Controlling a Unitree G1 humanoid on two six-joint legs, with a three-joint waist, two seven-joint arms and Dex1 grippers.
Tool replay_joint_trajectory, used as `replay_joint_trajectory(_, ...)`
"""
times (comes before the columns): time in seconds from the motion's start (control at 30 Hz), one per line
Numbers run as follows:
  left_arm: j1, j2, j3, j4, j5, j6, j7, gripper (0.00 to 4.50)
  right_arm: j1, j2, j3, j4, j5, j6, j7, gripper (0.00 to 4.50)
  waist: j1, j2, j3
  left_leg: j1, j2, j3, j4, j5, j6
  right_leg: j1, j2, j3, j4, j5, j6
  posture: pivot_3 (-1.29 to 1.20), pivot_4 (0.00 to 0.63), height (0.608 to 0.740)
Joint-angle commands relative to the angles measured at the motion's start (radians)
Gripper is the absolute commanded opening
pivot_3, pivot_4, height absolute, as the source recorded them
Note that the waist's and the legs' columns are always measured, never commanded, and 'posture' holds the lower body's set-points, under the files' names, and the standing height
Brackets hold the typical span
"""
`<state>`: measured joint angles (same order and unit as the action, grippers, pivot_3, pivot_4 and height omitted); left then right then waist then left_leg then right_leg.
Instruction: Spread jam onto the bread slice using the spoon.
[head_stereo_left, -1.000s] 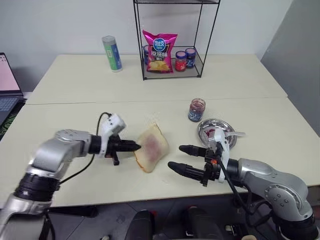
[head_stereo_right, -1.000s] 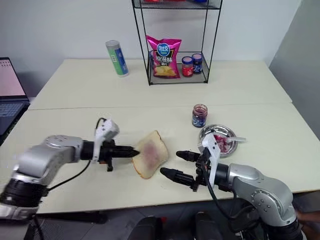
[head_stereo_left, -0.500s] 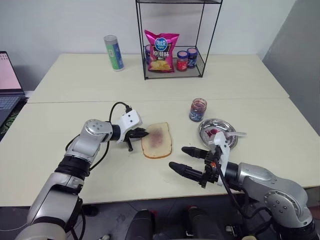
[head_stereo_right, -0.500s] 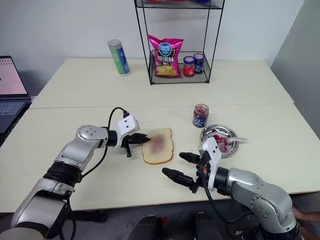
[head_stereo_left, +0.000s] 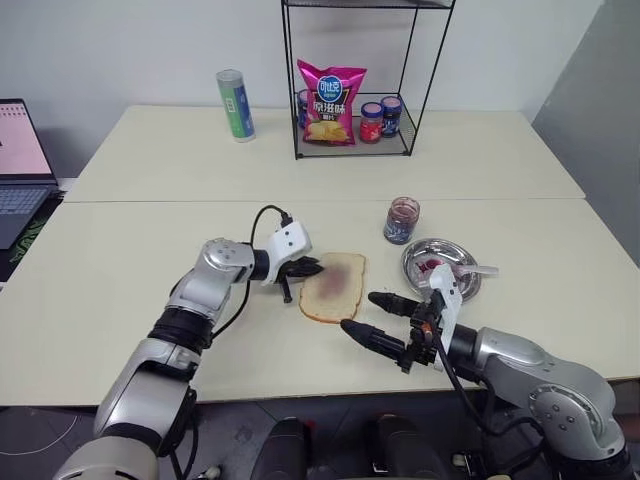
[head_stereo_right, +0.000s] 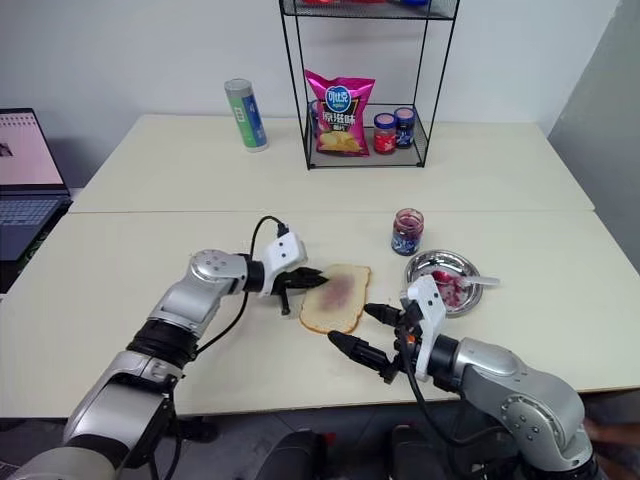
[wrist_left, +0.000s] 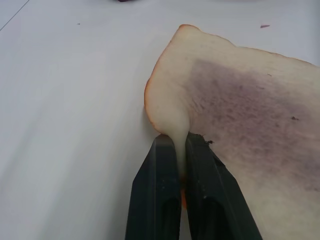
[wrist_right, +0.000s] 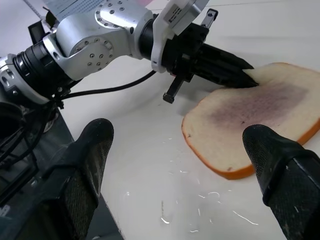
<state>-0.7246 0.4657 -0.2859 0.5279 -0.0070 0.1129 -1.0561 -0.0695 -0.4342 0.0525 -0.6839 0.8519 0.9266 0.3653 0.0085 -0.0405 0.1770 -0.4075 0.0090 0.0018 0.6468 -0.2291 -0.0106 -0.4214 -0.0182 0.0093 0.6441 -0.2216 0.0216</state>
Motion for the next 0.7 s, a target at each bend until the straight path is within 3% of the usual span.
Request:
replay_joint_trajectory(0.03, -0.053, -0.065, -0.043, 0.051, 0.042, -0.054, 0.002, 0.56, 0.058, -0.014, -0.072, -0.08, 0.022, -0.021, -0.03, 4.5, 0.009, 0.0, 0.0, 0.0, -0.001, 0.0, 0.0, 0.0, 0.0, 0.0, 0.0, -0.001, 0.0, 0.0, 0.0, 0.0, 0.15, 0.74)
replay_joint_trajectory(0.13, -0.073, -0.008, -0.049, 0.137, 0.098, -0.177, -0.013, 1.13, 0.095, 0.023, -0.065, -0.122, 0.003, -0.019, -0.115, 4.5, 0.012, 0.0, -0.001, -0.001, -0.002, 0.0, 0.0, 0.0, 0.0, 0.0, 0.001, -0.001, 0.0, -0.001, 0.002, 0.0, 0.15, 0.74)
replay_joint_trajectory(0.27, -0.073, -0.007, -0.026, 0.124, 0.097, -0.162, 0.008, 1.9, 0.15, 0.006, -0.144, -0.153, 0.031, -0.03, -0.133, 4.5, 0.006, 0.0, -0.001, 0.0, -0.001, 0.001, 0.0, 0.0, 0.0, 0.0, 0.0, 0.002, 0.001, -0.001, 0.003, 0.0, 0.15, 0.74)
replay_joint_trajectory(0.43, -0.03, 0.076, 0.005, 0.067, 0.093, -0.162, -0.015, 2.8, 0.213, 0.057, -0.259, -0.202, 0.027, -0.064, -0.266, 4.5, -0.011, 0.001, -0.001, 0.001, 0.001, 0.001, -0.001, 0.0, 0.0, 0.0, 0.0, 0.002, 0.001, -0.001, 0.002, 0.0, 0.15, 0.74)
replay_joint_trajectory(0.53, -0.004, 0.111, 0.038, -0.023, 0.056, -0.141, -0.033, 3.49, 0.276, 0.124, -0.395, -0.227, 0.04, -0.125, -0.373, 4.5, -0.016, 0.001, -0.001, 0.002, 0.002, 0.001, -0.002, 0.0, 0.0, 0.0, 0.001, 0.002, 0.001, -0.001, 0.001, 0.0, 0.15, 0.74)
replay_joint_trajectory(0.7, 0.065, 0.082, 0.101, -0.297, -0.105, -0.029, -0.08, 4.47, 0.315, 0.276, -0.552, -0.151, 0.109, -0.245, -0.531, 4.5, -0.01, 0.001, -0.001, 0.002, 0.003, 0.0, -0.003, 0.0, 0.0, 0.0, 0.001, 0.001, 0.002, -0.002, 0.001, 0.0, 0.15, 0.74)
